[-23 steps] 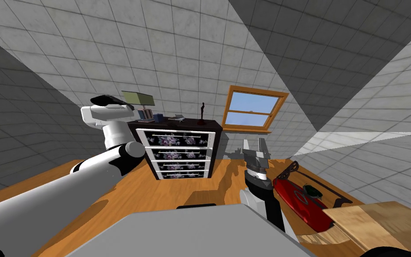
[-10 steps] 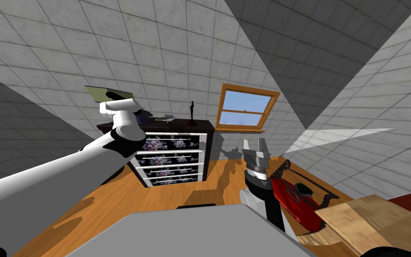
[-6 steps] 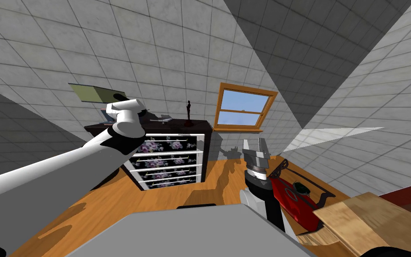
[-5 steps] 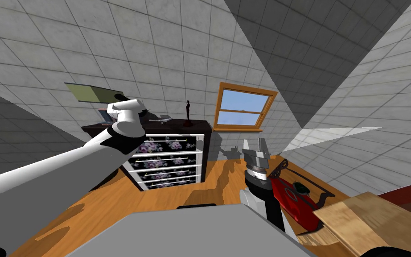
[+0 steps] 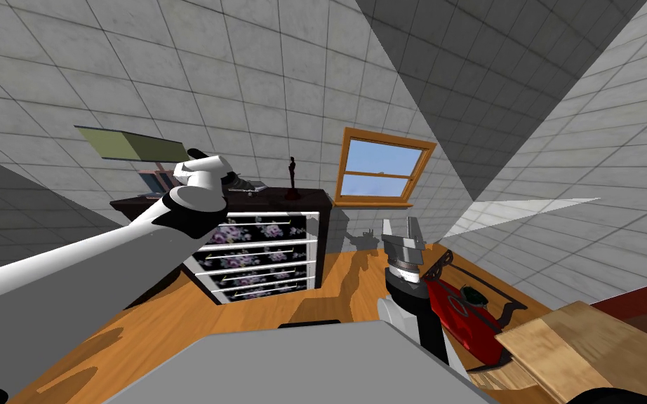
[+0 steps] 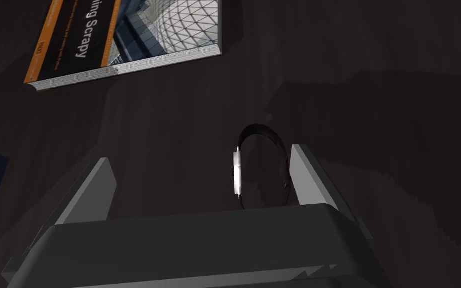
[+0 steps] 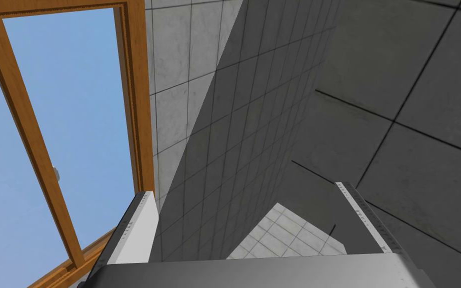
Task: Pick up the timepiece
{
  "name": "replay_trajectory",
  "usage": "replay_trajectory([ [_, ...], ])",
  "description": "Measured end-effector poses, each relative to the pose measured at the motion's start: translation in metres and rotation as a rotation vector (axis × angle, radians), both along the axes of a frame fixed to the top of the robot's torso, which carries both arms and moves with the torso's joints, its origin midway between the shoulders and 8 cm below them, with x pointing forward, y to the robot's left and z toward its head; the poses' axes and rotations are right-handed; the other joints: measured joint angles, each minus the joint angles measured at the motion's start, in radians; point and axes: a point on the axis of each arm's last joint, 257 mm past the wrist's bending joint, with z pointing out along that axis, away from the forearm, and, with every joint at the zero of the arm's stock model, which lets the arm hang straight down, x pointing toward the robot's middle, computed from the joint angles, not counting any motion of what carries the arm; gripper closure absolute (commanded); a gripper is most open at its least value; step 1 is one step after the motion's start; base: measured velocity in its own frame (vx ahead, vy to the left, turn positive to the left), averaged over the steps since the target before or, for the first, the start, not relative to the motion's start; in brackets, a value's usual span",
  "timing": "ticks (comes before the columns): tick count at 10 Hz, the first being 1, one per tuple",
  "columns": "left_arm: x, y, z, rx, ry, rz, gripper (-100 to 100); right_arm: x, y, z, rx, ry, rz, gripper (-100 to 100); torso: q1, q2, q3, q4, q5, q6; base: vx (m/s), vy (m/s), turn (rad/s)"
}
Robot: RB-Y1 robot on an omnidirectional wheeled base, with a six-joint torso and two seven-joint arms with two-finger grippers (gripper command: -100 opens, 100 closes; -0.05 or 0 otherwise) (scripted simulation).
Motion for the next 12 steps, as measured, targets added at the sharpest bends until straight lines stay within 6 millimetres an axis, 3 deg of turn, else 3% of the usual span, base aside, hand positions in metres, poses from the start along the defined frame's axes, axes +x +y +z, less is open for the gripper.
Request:
replay_trajectory([
  [5,-0.004,-0.022,-0.024,-0.061,0.084,-0.048,-100,0.000,0.000,0.000,0.000,0.000,0.000,0,0.003,-0.001,-0.001,0.000,0.001,0.000,0.033,0.016,-0.002],
  [6,-0.004,-0.022,-0.024,-0.063,0.086,-0.049,0,0.000,0.000,0.000,0.000,0.000,0.000,0,0.003,0.000,0.000,0.000,0.001,0.000,0.000,0.000,0.000],
  [7,-0.004,-0.022,-0.024,-0.063,0.086,-0.049,-100,0.000,0.000,0.000,0.000,0.000,0.000,0,0.002,0.001,0.001,0.000,0.000,0.000,0.000,0.000,0.000],
  [8,-0.004,-0.022,-0.024,-0.063,0.086,-0.049,100,0.000,0.000,0.000,0.000,0.000,0.000,0,0.001,0.002,0.001,0.000,0.000,0.000,0.000,0.000,0.000],
  [12,-0.004,-0.022,-0.024,-0.063,0.086,-0.049,100,0.000,0.000,0.000,0.000,0.000,0.000,0,0.001,0.002,0.001,0.001,0.000,0.000,0.000,0.000,0.000],
])
